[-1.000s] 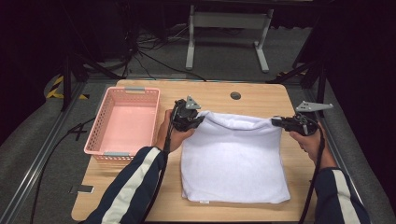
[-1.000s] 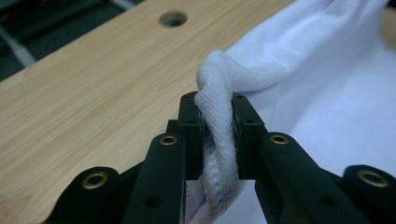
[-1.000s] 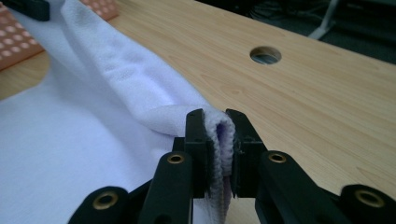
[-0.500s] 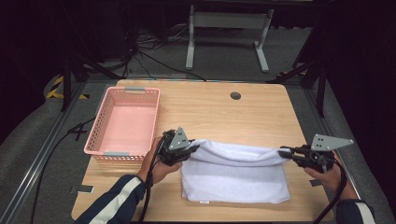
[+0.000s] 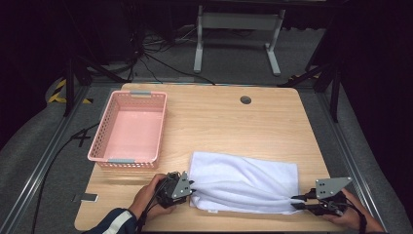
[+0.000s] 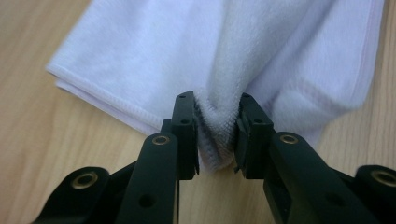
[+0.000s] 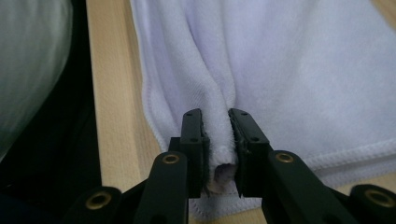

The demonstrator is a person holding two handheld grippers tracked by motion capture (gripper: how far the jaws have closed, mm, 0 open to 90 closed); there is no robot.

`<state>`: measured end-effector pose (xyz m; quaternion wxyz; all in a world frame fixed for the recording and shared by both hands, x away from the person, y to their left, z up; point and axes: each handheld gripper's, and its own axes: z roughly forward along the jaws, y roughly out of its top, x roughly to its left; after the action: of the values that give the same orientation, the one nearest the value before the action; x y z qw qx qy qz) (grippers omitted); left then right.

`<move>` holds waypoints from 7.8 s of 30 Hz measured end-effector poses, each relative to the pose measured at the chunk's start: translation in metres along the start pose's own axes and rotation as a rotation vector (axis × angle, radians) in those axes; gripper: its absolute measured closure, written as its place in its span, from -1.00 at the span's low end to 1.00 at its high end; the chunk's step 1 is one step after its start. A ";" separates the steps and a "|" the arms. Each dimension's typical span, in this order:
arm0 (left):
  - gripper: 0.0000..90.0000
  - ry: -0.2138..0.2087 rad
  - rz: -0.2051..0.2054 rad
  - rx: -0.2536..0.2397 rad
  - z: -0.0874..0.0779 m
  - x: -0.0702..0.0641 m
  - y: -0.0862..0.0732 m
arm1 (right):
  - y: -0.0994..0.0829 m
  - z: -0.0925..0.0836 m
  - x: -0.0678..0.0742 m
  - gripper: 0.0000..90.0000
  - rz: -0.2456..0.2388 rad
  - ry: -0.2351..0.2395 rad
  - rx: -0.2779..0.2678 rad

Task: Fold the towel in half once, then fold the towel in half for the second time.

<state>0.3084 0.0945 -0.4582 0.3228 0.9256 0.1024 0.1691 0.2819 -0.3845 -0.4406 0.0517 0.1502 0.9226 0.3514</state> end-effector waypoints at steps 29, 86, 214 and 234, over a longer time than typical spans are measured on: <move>-0.01 0.045 -0.236 -0.192 -0.041 0.007 0.010 | -0.004 -0.036 0.006 0.34 0.130 -0.343 -0.111; -0.38 0.006 -0.363 -0.063 0.029 -0.010 0.010 | 0.265 0.243 -0.094 -0.02 0.158 -0.051 0.136; -0.25 -0.061 -0.066 -0.165 0.027 -0.007 0.143 | 0.126 0.050 -0.106 0.25 0.193 -0.185 -0.172; 0.03 -0.225 -0.083 -0.063 0.048 -0.011 0.084 | 0.141 0.047 -0.023 0.09 0.178 -0.260 -0.098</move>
<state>0.3230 -0.0002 -0.4433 0.3677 0.9232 0.0983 0.0537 0.3475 -0.2622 -0.3824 0.1467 0.2727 0.8731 0.3766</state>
